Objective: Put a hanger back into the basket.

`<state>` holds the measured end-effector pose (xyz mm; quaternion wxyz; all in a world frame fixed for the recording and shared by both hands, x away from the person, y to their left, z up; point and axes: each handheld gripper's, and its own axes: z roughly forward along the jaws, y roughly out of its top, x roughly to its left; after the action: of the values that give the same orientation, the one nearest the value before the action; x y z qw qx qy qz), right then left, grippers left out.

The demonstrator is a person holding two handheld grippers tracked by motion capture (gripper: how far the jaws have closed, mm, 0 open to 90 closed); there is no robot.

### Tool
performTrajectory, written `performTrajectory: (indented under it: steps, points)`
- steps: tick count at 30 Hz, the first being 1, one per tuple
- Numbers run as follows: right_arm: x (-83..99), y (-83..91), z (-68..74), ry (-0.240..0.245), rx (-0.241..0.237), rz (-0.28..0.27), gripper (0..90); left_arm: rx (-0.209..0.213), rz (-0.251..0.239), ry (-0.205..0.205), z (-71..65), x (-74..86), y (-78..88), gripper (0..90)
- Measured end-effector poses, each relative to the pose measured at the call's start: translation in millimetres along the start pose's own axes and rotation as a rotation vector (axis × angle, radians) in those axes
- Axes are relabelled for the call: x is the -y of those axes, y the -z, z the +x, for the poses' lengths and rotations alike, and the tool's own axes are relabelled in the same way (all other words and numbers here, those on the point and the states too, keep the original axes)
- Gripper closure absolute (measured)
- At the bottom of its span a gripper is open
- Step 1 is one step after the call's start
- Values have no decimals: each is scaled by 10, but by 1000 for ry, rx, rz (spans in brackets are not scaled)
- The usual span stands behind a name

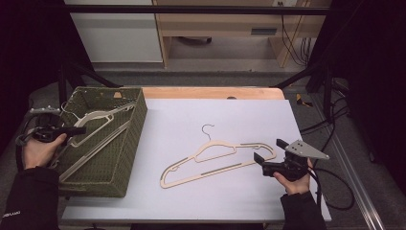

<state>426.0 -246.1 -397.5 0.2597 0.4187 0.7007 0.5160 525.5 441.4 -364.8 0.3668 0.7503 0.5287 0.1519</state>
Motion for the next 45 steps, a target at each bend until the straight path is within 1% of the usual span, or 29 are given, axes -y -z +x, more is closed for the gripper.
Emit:
performTrajectory:
  steps: [3, 4, 5, 7, 10, 12, 13, 14, 16, 17, 18, 19, 20, 21, 22, 23, 25, 27, 30, 31, 32, 33, 34, 35, 36, 37, 38, 42, 45]
  points:
    - [4, -10, 6, 4, -1, 0, 33, -55, 9, 29, 43, 15, -19, 818]
    - [5, -13, 7, 6, -1, 0, 33, -70, 22, 25, 60, 19, -19, 803]
    - [6, -14, 7, 8, -3, 0, 33, -99, 40, 48, 86, 33, -33, 782]
    - [9, -23, 7, 12, 0, -1, 34, -123, 57, 69, 125, 52, -45, 773]
    - [10, -25, 14, 9, -2, -1, 35, -143, 67, 106, 169, 86, -64, 769]
    - [11, -27, 15, 8, -2, 1, 35, -167, 89, 126, 184, 107, -81, 755]
    - [12, -27, 11, 14, -6, 3, 35, -174, 92, 123, 187, 115, -86, 752]
    - [12, -30, 16, 8, -3, 3, 36, -181, 99, 134, 188, 121, -87, 750]
    - [11, -30, 19, 9, -6, 2, 36, -193, 105, 133, 188, 132, -86, 733]
    - [10, -30, 22, 5, -6, 3, 36, -196, 107, 146, 183, 138, -85, 724]
    - [9, -30, 21, 5, -6, 4, 37, -198, 117, 146, 181, 142, -79, 706]
    - [9, -29, 21, 4, -6, 2, 38, -203, 126, 141, 173, 144, -75, 688]
    - [8, -26, 18, 5, -8, 0, 38, -221, 137, 120, 158, 141, -60, 680]
    - [6, -29, 19, 4, -7, -2, 38, -239, 140, 112, 138, 137, -43, 663]
    - [5, -28, 20, 3, -7, 1, 38, -252, 135, 105, 117, 134, -22, 635]
    - [4, -28, 16, 6, -10, 1, 38, -253, 120, 96, 101, 132, 14, 627]
    - [3, -31, 15, 1, -8, 2, 38, -236, 85, 98, 71, 124, 84, 607]
    - [3, -27, 17, 1, -8, 4, 38, -234, 42, 81, 12, 108, 160, 563]
    - [-4, -17, 16, 3, -4, -4, 37, -210, -41, 61, -134, 74, 258, 502]
    - [-9, -11, 21, -2, -3, -4, 38, -198, -79, 39, -206, 57, 296, 480]
    - [-13, -3, 18, 4, -2, -9, 38, -183, -103, 29, -254, 49, 313, 461]
    - [-16, -1, 19, 2, 0, -12, 39, -162, -137, 16, -342, 32, 336, 442]
    - [-19, 2, 19, -2, 0, -10, 39, -151, -155, 2, -395, 21, 352, 420]
    - [-20, 1, 19, -3, 1, -10, 39, -132, -200, -10, -495, 7, 366, 401]
    - [-19, -2, 20, -4, 2, -8, 39, -116, -211, -28, -547, -1, 386, 380]
    - [-17, -6, 16, 2, 2, -9, 39, -81, -246, -41, -642, -13, 397, 360]
    - [-15, -10, 15, 5, -1, -6, 39, -52, -266, -59, -716, -23, 402, 320]
    - [-13, -19, 21, 0, 1, -6, 38, 13, -319, -119, -995, -58, 406, 231]
    - [-13, -22, 25, -7, 0, 3, 38, 68, -357, -147, -1204, -72, 385, 173]
